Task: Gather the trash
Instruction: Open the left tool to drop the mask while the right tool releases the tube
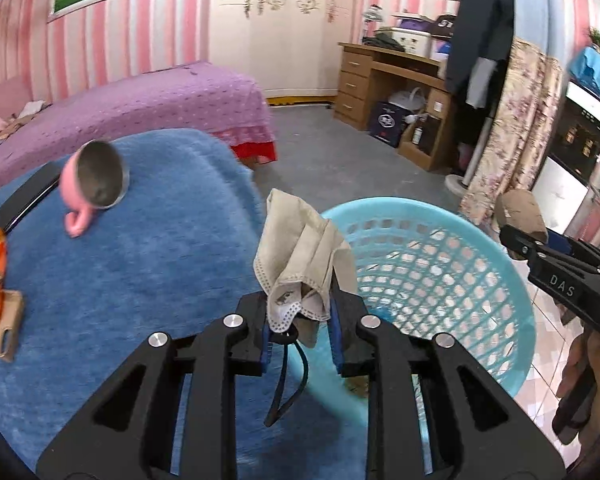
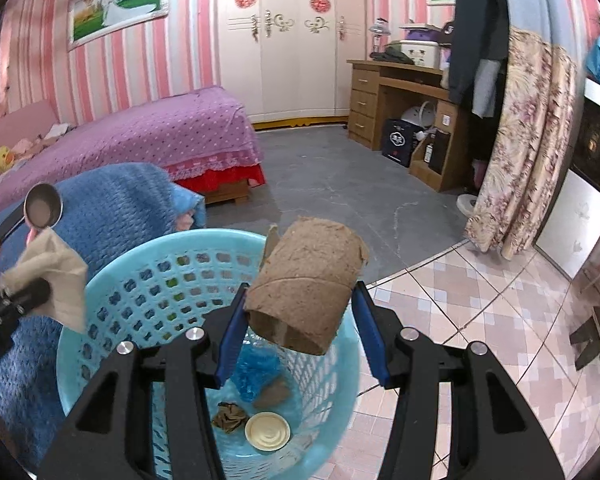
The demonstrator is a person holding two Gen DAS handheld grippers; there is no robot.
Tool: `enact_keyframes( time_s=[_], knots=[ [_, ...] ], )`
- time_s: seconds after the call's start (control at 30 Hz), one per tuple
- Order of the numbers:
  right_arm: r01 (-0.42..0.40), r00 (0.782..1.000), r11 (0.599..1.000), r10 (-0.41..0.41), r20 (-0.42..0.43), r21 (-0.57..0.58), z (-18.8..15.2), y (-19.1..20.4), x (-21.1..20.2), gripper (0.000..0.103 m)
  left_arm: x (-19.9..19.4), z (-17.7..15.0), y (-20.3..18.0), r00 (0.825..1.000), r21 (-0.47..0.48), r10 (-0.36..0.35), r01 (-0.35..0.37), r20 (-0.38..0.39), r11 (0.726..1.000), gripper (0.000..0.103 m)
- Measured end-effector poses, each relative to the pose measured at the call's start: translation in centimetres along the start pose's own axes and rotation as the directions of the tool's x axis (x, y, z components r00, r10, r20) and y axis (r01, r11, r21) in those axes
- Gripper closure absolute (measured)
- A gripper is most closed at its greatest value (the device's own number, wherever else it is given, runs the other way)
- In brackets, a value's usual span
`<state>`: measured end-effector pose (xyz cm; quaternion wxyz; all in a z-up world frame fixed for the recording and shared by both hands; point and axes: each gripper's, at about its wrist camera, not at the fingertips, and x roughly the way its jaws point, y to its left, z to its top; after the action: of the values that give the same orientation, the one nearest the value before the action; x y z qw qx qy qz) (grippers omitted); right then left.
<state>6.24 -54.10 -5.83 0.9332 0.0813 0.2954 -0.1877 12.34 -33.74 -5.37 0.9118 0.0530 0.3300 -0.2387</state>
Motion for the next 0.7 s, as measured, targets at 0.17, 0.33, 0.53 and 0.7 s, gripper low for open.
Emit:
enact_keyframes(
  time_s=[0.17,0.33,0.53,0.7],
  knots=[
    [-0.001,1.0,1.0,0.001,0.006,0.006,0.0,-0.3,0.2,0.052,1.0,0.2,-1.6,1.0,0.023,0.015,-0.015,-0.002,1.0,0.044],
    [-0.002,1.0,1.0,0.002,-0.001,-0.001,-0.2,-0.1,0.3,0.052,0.9,0.6,0.1,0.998,-0.009,0.061,-0.061,0.011,0.998,0.021],
    [-0.015,1.0,0.999,0.014,-0.014,-0.043,-0.2,1.1,0.7,0.052,0.4,0.5,2.7,0.991,-0.047,0.133,-0.133,0.008,0.99,0.011],
    [-0.037,0.999,0.995,0.034,-0.032,-0.095,-0.3,3.4,1.2,0.05,-0.5,0.0,4.7,0.985,-0.054,0.175,-0.174,0.007,0.983,0.009]
  ],
)
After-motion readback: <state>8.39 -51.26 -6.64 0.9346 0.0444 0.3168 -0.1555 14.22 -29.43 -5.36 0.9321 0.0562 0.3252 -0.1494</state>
